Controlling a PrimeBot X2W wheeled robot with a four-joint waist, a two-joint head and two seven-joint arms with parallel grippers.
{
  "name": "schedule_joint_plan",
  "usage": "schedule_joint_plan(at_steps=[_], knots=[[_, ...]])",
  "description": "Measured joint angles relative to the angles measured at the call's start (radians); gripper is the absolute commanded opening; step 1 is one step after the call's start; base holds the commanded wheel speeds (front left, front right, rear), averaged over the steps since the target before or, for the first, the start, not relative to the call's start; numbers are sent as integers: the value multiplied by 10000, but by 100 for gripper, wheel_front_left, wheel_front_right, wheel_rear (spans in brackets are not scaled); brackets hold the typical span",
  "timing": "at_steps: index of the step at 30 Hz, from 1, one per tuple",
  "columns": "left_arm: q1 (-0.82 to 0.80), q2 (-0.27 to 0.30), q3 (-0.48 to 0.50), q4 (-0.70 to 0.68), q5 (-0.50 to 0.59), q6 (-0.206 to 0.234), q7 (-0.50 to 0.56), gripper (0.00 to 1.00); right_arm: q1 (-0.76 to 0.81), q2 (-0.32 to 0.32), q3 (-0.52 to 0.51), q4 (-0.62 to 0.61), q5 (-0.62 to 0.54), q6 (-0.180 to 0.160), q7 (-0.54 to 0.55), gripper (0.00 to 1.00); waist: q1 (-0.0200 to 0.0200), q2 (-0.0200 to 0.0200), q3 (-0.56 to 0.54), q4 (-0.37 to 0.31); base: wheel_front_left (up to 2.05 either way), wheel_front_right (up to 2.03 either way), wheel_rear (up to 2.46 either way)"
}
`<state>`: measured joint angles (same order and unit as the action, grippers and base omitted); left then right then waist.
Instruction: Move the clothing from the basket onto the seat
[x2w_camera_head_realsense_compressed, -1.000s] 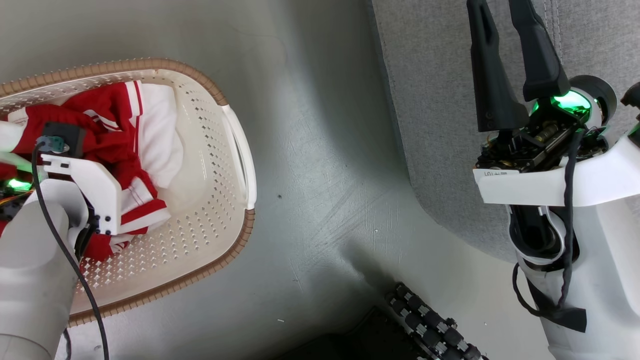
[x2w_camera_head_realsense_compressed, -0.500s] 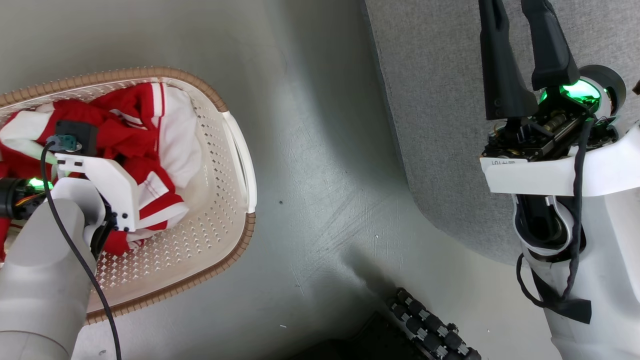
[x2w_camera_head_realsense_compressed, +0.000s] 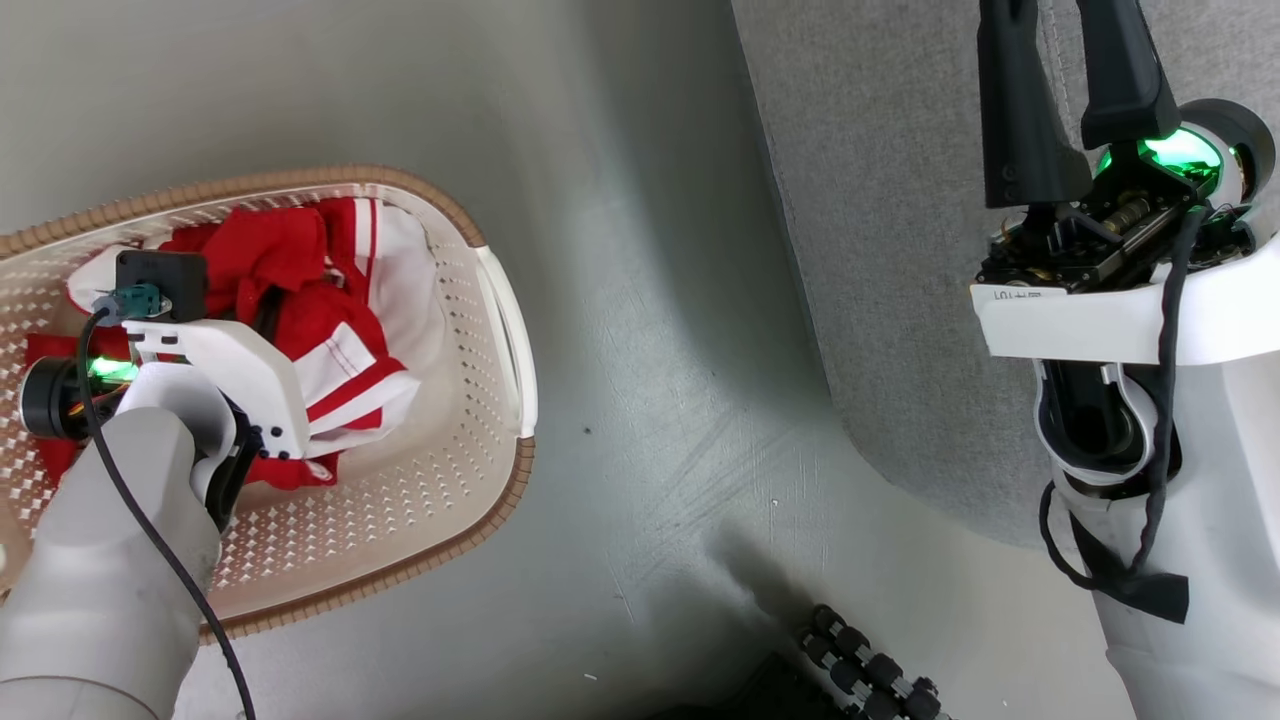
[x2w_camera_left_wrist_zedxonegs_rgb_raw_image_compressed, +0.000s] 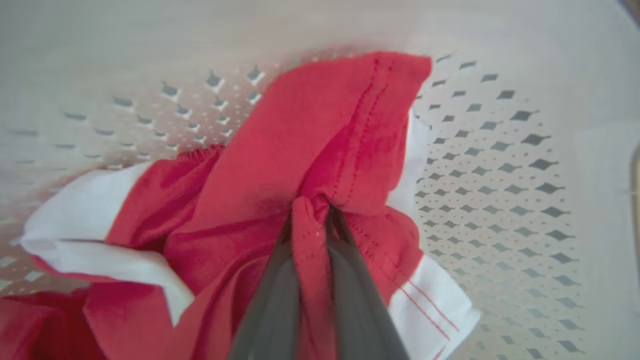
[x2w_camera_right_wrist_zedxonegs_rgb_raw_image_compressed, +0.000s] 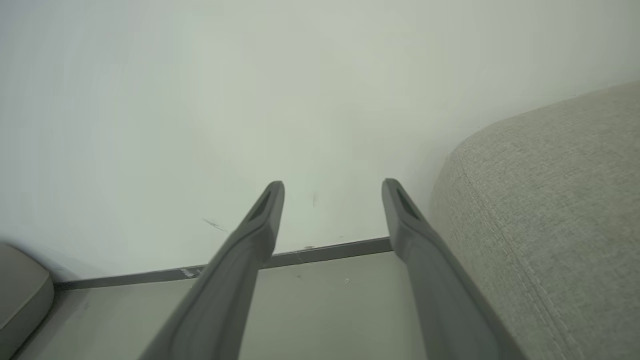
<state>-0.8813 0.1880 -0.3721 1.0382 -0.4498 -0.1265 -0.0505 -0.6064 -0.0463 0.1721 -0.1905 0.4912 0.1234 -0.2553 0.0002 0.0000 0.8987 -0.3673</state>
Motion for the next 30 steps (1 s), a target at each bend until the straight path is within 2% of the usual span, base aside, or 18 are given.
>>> schedule_joint_plan(at_steps=[4,12,19,30], knots=[[136,-84,-56,-307,-192,-2,-416,0,-59,-2,-15,61,-123,0,0,100,0,0,-280,126,0,0,0],[919,-479,-1312,-1300,-362,-2,-1099,0,-355,-6,6,253,-416,0,-2,100,-1,0,-945,407,0,0,0],[1369,-468,-1513,-1960,-826,-2,-1726,0,-355,-10,-15,514,-541,0,-12,100,0,0,-1634,704,0,0,0],[1852,-272,-1856,-3149,-1377,-2,-1900,0,-314,-31,-40,1120,-811,0,-13,100,-1,0,-2874,1220,0,0,0]])
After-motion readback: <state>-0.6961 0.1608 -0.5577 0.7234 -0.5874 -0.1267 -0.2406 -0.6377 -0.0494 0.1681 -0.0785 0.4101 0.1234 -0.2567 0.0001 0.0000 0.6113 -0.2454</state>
